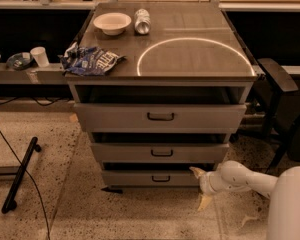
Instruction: Open bottom drawer
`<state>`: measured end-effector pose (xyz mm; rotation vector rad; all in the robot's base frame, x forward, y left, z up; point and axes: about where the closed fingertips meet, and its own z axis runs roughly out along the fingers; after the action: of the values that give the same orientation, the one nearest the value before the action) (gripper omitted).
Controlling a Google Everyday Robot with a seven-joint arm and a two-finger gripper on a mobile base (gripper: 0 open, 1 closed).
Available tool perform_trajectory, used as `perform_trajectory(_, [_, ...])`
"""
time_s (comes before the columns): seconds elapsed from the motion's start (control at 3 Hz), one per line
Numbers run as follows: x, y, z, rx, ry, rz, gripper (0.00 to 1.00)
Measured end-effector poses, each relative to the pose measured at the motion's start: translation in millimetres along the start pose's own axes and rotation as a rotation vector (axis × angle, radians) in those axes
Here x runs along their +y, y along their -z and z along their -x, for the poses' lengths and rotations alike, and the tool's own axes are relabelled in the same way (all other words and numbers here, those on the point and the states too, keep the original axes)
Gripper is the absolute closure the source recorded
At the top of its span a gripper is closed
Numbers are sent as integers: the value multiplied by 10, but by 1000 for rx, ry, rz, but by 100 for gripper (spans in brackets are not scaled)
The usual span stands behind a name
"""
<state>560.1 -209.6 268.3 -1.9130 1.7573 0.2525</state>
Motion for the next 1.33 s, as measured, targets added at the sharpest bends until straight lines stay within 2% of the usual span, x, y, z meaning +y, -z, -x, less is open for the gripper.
perform_trajectory(0.33, [94, -193, -147, -50, 3, 25, 0])
perform_trajectory(0.67, [251, -382, -335, -170, 15, 61, 0])
perform_trajectory(1.0, [9, -339, -570, -203, 44, 28, 0])
perform_trajectory(1.33, [9, -340, -570, -202, 44, 28, 0])
